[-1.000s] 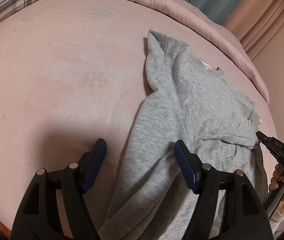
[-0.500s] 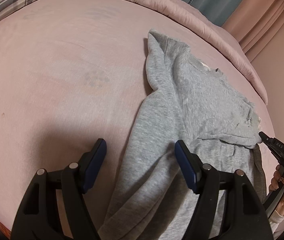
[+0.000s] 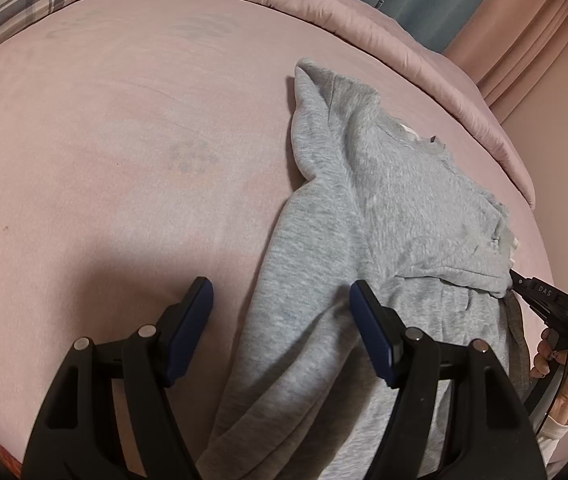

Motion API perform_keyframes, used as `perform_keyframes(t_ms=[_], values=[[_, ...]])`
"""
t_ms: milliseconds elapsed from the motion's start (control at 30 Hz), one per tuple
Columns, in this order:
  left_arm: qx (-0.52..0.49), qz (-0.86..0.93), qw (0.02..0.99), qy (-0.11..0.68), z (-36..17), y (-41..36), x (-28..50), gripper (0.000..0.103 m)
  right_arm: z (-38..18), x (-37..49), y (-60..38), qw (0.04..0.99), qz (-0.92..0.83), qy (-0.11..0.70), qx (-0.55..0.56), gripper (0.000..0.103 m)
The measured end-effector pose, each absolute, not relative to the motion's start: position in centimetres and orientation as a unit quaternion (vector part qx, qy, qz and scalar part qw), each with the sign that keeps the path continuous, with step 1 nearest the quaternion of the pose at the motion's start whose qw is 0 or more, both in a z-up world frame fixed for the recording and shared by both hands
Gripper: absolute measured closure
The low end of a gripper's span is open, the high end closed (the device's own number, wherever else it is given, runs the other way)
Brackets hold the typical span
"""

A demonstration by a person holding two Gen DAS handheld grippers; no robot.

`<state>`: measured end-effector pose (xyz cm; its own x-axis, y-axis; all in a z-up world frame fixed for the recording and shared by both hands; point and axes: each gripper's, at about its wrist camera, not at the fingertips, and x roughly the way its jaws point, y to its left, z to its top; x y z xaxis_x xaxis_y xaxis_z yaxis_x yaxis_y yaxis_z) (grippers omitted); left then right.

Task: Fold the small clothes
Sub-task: 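Press the folded side flat and open the right gripper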

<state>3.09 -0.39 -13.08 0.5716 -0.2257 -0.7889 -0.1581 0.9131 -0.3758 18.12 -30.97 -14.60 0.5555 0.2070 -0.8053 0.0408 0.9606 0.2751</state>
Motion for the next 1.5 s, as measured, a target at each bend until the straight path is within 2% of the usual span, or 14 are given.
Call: perform_keyframes(t_ms=[1100,1433,1500], values=[[-0.239,-0.027,0.854,0.461,-12.8,0.1,2.9,0.032,-14.5,18.3,-31.5,0.867,0.039,0.478,0.138,0.1],[-0.203,-0.01,0.865,0.46,-11.8,-0.5,2.3,0.032,-14.3,17.4,-31.9,0.87,0.039,0.472,0.139,0.099],[-0.195,0.008,0.871,0.45,-11.4,-0.3,2.0,0.032,-14.2,17.1,-32.1,0.87,0.04,0.471,0.141,0.096]])
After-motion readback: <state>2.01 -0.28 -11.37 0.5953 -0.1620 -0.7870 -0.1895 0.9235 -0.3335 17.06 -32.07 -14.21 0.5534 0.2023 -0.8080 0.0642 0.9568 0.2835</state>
